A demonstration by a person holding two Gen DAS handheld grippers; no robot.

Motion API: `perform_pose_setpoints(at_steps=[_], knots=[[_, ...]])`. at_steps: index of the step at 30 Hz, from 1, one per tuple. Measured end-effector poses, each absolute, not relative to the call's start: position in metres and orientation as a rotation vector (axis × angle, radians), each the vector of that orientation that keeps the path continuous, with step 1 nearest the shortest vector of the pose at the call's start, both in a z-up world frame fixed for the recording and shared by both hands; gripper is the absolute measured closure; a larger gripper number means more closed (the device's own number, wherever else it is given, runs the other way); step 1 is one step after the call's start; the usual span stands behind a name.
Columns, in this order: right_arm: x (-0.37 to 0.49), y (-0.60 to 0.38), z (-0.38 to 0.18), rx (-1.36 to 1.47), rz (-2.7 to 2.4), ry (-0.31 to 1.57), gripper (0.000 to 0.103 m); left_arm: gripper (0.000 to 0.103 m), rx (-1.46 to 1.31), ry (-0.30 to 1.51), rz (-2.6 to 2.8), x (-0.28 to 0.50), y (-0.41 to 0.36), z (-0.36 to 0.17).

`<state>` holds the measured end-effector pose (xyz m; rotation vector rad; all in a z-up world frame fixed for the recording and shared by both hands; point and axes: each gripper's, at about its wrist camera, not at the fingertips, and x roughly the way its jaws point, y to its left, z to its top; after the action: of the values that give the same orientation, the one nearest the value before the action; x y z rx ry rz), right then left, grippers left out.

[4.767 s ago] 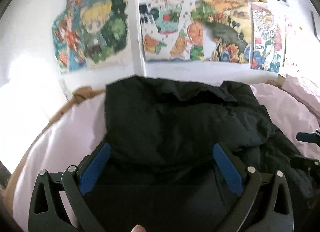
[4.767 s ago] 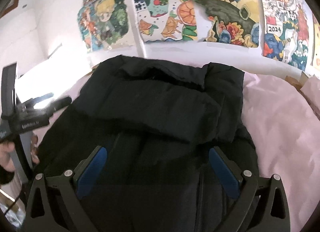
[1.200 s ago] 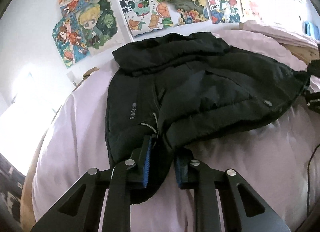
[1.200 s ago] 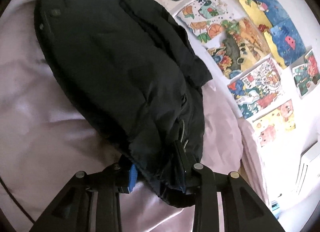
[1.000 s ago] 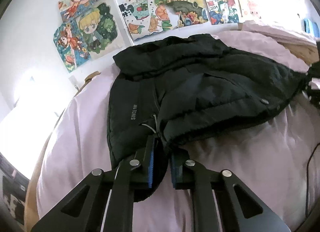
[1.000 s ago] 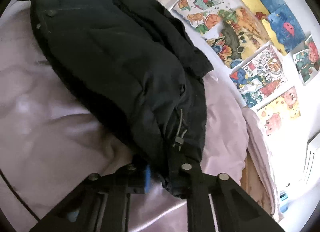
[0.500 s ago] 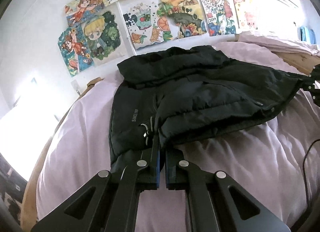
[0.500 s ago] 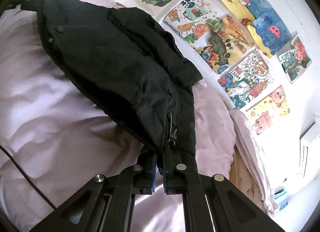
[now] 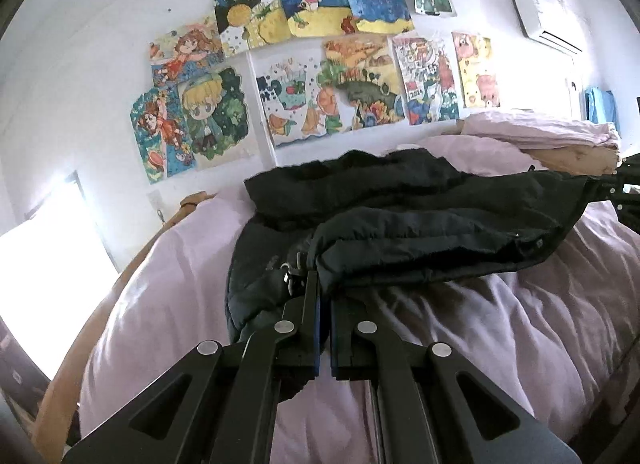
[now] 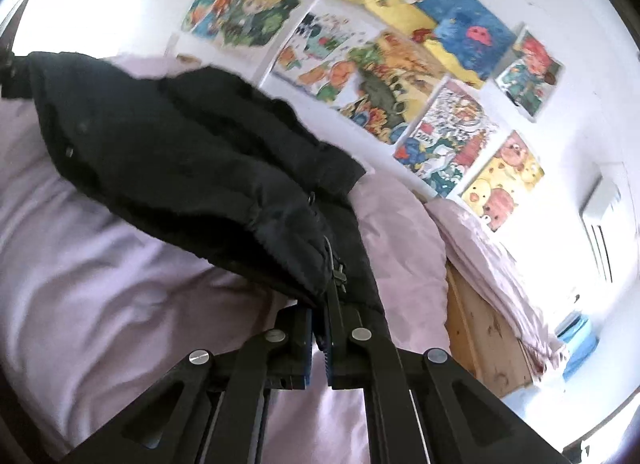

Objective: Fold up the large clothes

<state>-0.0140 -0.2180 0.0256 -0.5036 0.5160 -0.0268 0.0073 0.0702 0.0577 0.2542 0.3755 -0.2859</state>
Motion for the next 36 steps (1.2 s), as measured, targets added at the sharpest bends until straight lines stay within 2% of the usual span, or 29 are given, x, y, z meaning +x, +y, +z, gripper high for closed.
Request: perform_pose_setpoints(at_steps=[8, 20, 36], knots=[[-0.028, -0.218, 0.039, -0.438, -0.017, 0.495, 0.098, 0.101, 0.245, 0.371, -0.300, 0.004, 0.070, 0.071], [-0.008, -0.227, 0.073, -0.401, -0.049, 0.413, 0.098, 0.101, 0.201, 0.271, -0.295, 0.031, 0.062, 0.113], [0.048, -0.233, 0.118, -0.534, -0.061, 0.340, 0.098, 0.101, 0.221, 0.233, -0.296, 0.091, 0.061, 0.153]])
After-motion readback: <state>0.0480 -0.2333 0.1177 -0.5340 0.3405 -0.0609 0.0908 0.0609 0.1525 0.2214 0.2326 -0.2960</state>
